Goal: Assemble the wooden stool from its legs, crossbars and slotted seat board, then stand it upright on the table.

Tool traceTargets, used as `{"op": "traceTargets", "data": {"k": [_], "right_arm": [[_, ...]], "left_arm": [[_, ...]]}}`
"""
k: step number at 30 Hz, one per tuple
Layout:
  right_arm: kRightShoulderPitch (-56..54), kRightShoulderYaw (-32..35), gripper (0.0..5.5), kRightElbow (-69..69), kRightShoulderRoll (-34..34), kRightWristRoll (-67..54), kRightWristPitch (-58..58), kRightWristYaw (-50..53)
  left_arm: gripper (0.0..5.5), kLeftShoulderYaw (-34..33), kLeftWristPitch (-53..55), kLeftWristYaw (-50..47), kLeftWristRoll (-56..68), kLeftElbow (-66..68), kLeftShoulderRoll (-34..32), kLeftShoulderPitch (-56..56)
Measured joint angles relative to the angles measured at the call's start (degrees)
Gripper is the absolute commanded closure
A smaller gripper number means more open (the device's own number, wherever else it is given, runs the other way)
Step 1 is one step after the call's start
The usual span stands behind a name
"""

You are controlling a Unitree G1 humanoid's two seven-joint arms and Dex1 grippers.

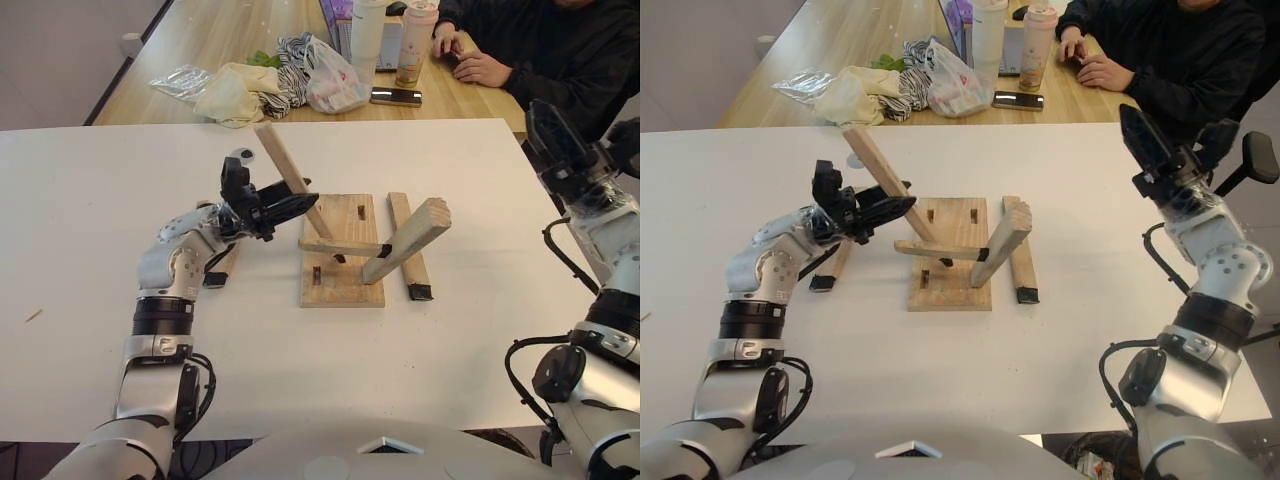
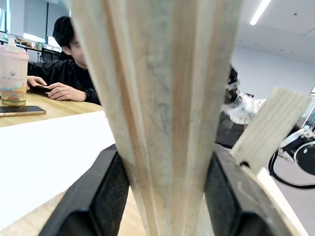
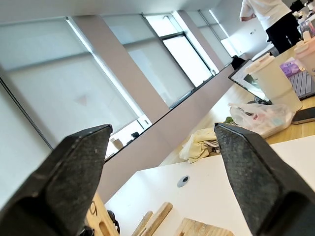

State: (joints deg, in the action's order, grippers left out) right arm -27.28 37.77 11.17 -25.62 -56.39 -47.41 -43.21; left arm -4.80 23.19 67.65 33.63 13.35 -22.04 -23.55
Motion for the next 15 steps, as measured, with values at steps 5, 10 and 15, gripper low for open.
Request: {"op": "traceTargets", "data": {"k": [5, 10, 15], "right_arm": [[2.4, -0.2, 1.71, -1.2, 0.5, -0.8, 0.0, 2.8], [2.8, -1.4, 1.71, -1.4, 0.6, -1.7, 1.1, 3.6], [4.0, -2.1, 1.71, -1.4, 0.6, -1.9, 2.4, 4.1]], "left_arm": [[3.49, 0.1, -1.8, 4.5, -1.1, 0.1, -5.1, 1.1], [3.49, 0.7, -1.8, 7.0, -1.1, 0.1, -6.8, 1.5], [3.49, 0.7, -2.2, 9.6, -1.5, 0.5, -9.6, 1.5]]}}
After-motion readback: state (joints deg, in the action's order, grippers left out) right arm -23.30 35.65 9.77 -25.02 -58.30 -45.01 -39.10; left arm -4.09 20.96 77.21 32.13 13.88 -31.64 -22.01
